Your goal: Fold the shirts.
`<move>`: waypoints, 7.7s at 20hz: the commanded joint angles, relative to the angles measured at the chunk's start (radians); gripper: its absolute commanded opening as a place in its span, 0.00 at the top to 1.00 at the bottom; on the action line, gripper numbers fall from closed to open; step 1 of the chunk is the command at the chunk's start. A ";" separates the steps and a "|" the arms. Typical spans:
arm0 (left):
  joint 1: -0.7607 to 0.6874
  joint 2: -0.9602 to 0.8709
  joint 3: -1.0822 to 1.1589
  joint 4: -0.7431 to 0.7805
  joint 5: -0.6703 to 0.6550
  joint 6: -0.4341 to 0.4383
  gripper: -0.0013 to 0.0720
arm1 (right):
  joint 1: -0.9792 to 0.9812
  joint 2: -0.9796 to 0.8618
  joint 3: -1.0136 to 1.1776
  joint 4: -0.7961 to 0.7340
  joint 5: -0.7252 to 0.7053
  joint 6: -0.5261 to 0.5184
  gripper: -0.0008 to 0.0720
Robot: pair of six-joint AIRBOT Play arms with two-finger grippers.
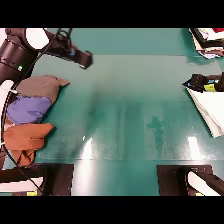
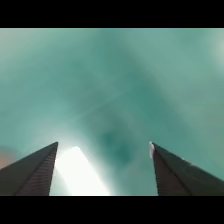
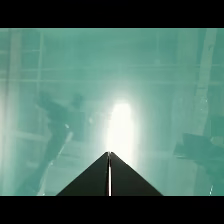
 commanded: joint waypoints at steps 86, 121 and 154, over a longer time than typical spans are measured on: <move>0.193 0.003 -0.274 -0.384 -0.003 -0.036 0.94 | 0.656 -0.425 -0.238 0.576 -0.240 -0.222 0.43; 0.184 0.526 -0.459 -0.447 -0.177 -0.035 0.94 | 0.468 0.043 0.082 -0.090 0.135 0.071 0.97; 0.388 -0.051 -0.682 -0.513 0.264 -0.009 0.17 | 0.227 0.120 -0.146 -0.051 0.094 0.095 0.43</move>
